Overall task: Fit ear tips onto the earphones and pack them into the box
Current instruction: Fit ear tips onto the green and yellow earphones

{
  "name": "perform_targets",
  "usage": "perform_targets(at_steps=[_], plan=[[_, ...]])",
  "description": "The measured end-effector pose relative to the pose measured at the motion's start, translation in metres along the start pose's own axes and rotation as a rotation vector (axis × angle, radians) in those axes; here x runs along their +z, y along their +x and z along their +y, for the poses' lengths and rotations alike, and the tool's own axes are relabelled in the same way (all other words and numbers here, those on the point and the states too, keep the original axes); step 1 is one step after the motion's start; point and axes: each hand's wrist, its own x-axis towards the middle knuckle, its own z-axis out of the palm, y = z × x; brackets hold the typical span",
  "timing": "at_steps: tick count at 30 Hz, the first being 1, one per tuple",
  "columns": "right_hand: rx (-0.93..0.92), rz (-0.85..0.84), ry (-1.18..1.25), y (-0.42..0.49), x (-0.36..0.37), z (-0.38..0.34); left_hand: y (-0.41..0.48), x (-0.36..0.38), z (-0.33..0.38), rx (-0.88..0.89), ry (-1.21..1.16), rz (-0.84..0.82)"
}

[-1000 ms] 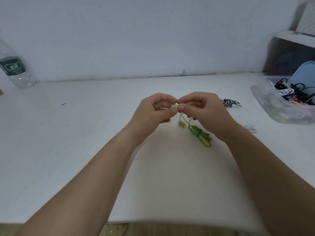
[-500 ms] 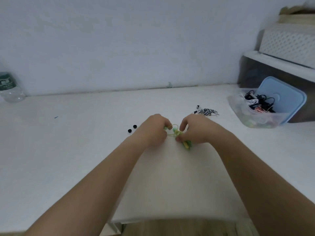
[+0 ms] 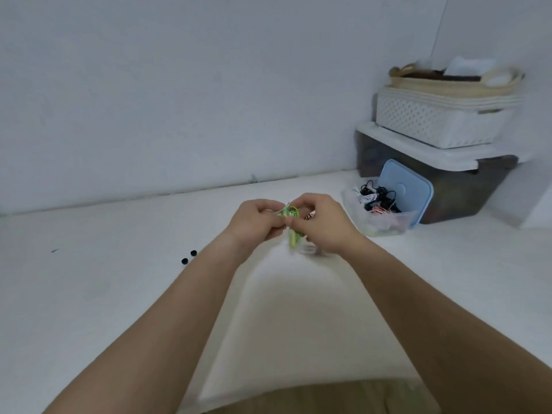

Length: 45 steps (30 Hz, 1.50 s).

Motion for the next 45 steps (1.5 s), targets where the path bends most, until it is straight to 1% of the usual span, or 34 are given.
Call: perform_targets(at_steps=[2, 6, 10, 12, 14, 15, 16, 18, 20, 22, 25, 29, 34, 38, 39, 41, 43, 45], plan=[[-0.016, 0.042, 0.028, 0.006, -0.021, 0.003, 0.008, 0.018, 0.010, 0.013, -0.083, -0.033], [0.004, 0.119, 0.010, 0.018, -0.072, 0.016, 0.033, 0.067, 0.029, 0.019, -0.173, -0.089], [0.071, 0.226, -0.080, 0.035, -0.124, 0.040, 0.066, 0.122, 0.043, -0.042, -0.293, -0.189], [0.106, 0.261, -0.131, 0.043, -0.147, 0.053, 0.081, 0.148, 0.047, -0.060, -0.267, -0.206], [0.145, 0.280, -0.186, 0.049, -0.164, 0.065, 0.095, 0.169, 0.046, -0.036, -0.176, -0.234], [0.162, 0.286, -0.220, 0.051, -0.168, 0.069, 0.102, 0.176, 0.043, 0.007, -0.085, -0.250], [0.181, 0.293, -0.251, 0.055, -0.174, 0.076, 0.110, 0.183, 0.041, 0.058, 0.036, -0.262], [0.198, 0.290, -0.295, 0.058, -0.178, 0.082, 0.119, 0.186, 0.036, 0.195, 0.368, -0.239], [0.199, 0.277, -0.336, 0.061, -0.178, 0.087, 0.125, 0.185, 0.032, 0.302, 0.669, -0.221], [0.192, 0.247, -0.359, 0.063, -0.176, 0.091, 0.129, 0.180, 0.025, 0.350, 0.773, -0.240], [0.181, 0.177, -0.334, 0.068, -0.170, 0.095, 0.130, 0.171, 0.018, 0.379, 0.755, -0.257], [0.195, 0.126, -0.305, 0.074, -0.163, 0.098, 0.122, 0.156, 0.019, 0.406, 0.677, -0.124], [0.176, 0.185, -0.308, 0.074, -0.149, 0.091, 0.117, 0.148, 0.013, 0.299, 0.679, -0.115], [0.172, 0.099, -0.458, 0.072, -0.135, 0.090, 0.114, 0.149, 0.006, 0.358, 0.546, 0.135], [0.163, 0.072, -0.488, 0.072, -0.135, 0.090, 0.114, 0.151, 0.006, 0.366, 0.515, 0.130], [0.147, -0.001, -0.546, 0.074, -0.137, 0.087, 0.112, 0.154, 0.007, 0.350, 0.483, 0.009], [0.119, -0.098, -0.604, 0.074, -0.140, 0.086, 0.111, 0.155, 0.003, 0.317, 0.533, -0.101], [0.094, -0.152, -0.660, 0.069, -0.144, 0.085, 0.115, 0.154, -0.005, 0.325, 0.605, -0.099]])
